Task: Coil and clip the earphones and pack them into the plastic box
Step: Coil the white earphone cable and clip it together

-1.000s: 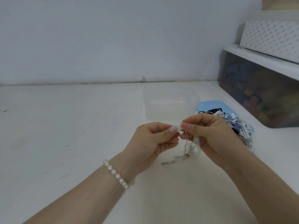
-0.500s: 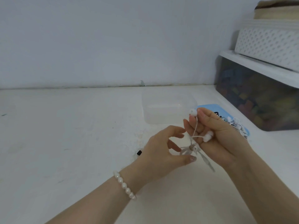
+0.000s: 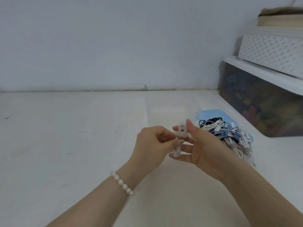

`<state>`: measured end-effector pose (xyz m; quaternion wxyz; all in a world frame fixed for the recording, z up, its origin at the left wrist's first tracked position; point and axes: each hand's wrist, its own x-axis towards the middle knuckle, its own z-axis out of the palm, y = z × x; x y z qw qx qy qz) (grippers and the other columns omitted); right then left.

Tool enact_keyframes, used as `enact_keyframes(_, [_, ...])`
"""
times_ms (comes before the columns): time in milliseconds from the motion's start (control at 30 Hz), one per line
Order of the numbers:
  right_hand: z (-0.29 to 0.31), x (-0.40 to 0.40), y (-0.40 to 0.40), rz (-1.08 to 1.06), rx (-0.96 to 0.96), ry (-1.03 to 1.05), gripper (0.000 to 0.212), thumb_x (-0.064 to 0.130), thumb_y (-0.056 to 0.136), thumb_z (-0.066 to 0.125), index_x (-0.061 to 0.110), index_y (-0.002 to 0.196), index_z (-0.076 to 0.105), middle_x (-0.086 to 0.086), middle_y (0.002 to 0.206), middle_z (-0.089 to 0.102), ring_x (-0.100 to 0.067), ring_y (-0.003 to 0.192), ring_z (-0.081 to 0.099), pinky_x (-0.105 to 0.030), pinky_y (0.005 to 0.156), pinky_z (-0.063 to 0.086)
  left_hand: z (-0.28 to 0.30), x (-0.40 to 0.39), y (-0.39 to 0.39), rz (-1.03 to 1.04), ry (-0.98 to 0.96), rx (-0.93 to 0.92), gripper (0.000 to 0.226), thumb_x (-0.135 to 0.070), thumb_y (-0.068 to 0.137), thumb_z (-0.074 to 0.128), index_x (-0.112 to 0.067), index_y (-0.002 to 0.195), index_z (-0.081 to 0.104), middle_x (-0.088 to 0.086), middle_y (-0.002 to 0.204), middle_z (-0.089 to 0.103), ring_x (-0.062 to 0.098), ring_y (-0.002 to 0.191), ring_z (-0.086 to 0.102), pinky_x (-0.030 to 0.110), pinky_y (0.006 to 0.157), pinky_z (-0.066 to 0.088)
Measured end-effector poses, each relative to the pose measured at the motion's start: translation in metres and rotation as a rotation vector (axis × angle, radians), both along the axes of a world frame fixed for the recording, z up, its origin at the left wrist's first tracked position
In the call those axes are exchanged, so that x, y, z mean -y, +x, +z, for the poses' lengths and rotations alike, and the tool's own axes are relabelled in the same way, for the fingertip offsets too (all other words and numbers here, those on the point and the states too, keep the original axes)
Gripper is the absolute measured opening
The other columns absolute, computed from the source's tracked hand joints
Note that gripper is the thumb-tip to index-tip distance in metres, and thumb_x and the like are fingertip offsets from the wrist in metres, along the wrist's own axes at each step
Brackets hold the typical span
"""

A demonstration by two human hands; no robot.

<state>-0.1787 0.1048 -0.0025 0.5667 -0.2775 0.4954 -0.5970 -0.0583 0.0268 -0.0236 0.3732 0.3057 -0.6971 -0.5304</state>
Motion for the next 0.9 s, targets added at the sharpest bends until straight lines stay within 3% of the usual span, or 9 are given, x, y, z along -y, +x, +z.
enact_keyframes(67, [-0.002,0.000,0.005,0.008,-0.082,-0.059,0.035,0.029,0.070,0.063,0.006,0.096,0.064,-0.011,0.087,0.068,-0.025,0.075,0.065,-0.040,0.069,0.058,0.003,0.002,0.001,0.037,0.007,-0.006,0.011,-0.012,0.068,0.079,-0.016,0.065,0.069,-0.003,0.055,0.067,0.006,0.049,0.059,0.018,0.050,0.046])
enact_keyframes(167, [0.003,0.007,0.005,-0.111,-0.155,-0.100,0.030,0.013,0.064,0.067,0.002,0.092,0.064,-0.015,0.079,0.066,-0.024,0.065,0.065,-0.031,0.055,0.056,0.011,0.007,0.004,0.024,0.003,-0.092,0.010,-0.010,0.071,0.076,-0.018,0.066,0.071,-0.005,0.057,0.069,0.007,0.056,0.063,0.020,0.059,0.052])
enact_keyframes(267, [0.023,0.028,-0.009,-0.199,-0.268,-0.114,0.018,0.007,0.072,0.067,0.003,0.089,0.063,-0.013,0.076,0.063,-0.025,0.063,0.063,-0.027,0.049,0.053,0.015,0.019,0.010,0.104,-0.020,-0.097,0.013,-0.015,0.076,0.072,-0.021,0.066,0.071,-0.012,0.052,0.064,-0.002,0.053,0.055,0.010,0.055,0.043])
enact_keyframes(400, [0.055,0.077,-0.033,-0.285,-0.568,-0.119,0.005,0.003,0.081,0.065,0.003,0.084,0.061,-0.017,0.075,0.058,-0.029,0.066,0.061,-0.028,0.052,0.056,0.010,0.048,0.020,0.309,-0.060,0.027,0.019,-0.017,0.079,0.069,-0.025,0.062,0.067,-0.011,0.059,0.062,0.001,0.057,0.054,0.013,0.058,0.042])
enact_keyframes(567, [0.039,0.133,-0.028,-0.267,-0.850,0.098,0.010,-0.002,0.075,0.068,0.001,0.083,0.064,-0.017,0.076,0.061,-0.026,0.063,0.059,-0.045,0.070,0.058,-0.003,0.063,0.029,0.263,-0.071,0.296,0.013,-0.017,0.079,0.066,-0.022,0.067,0.068,-0.006,0.057,0.058,0.002,0.046,0.048,0.012,0.048,0.038])
enact_keyframes(633, [0.027,0.144,-0.022,-0.191,-1.077,0.214,0.015,0.002,0.071,0.070,0.001,0.085,0.066,-0.018,0.084,0.067,-0.028,0.073,0.064,-0.042,0.076,0.057,-0.005,0.063,0.029,0.232,-0.087,0.330,0.013,-0.016,0.079,0.066,-0.022,0.067,0.068,-0.006,0.054,0.057,0.000,0.039,0.047,0.009,0.042,0.035])
enact_keyframes(700, [0.026,0.147,-0.017,-0.137,-1.279,0.270,0.034,0.016,0.074,0.070,0.001,0.105,0.064,-0.015,0.107,0.067,-0.027,0.095,0.063,-0.034,0.083,0.051,-0.005,0.066,0.028,0.224,-0.095,0.328,0.013,-0.017,0.079,0.066,-0.022,0.068,0.069,-0.007,0.054,0.056,0.000,0.040,0.046,0.008,0.041,0.034])
enact_keyframes(800, [0.031,0.142,-0.013,0.012,-1.297,0.268,0.071,0.048,0.081,0.061,0.006,0.135,0.041,-0.008,0.138,0.047,-0.025,0.123,0.047,-0.031,0.095,0.039,-0.005,0.070,0.029,0.219,-0.101,0.311,0.015,-0.016,0.079,0.066,-0.023,0.066,0.068,-0.009,0.060,0.059,0.001,0.048,0.048,0.006,0.044,0.035])
enact_keyframes(900, [0.035,0.135,-0.015,0.111,-1.259,0.241,0.079,0.064,0.082,0.047,0.011,0.140,0.036,-0.007,0.142,0.044,-0.026,0.124,0.047,-0.036,0.099,0.038,-0.006,0.072,0.030,0.219,-0.099,0.301,0.015,-0.014,0.079,0.066,-0.023,0.066,0.068,-0.010,0.064,0.062,0.003,0.054,0.050,0.007,0.047,0.037])
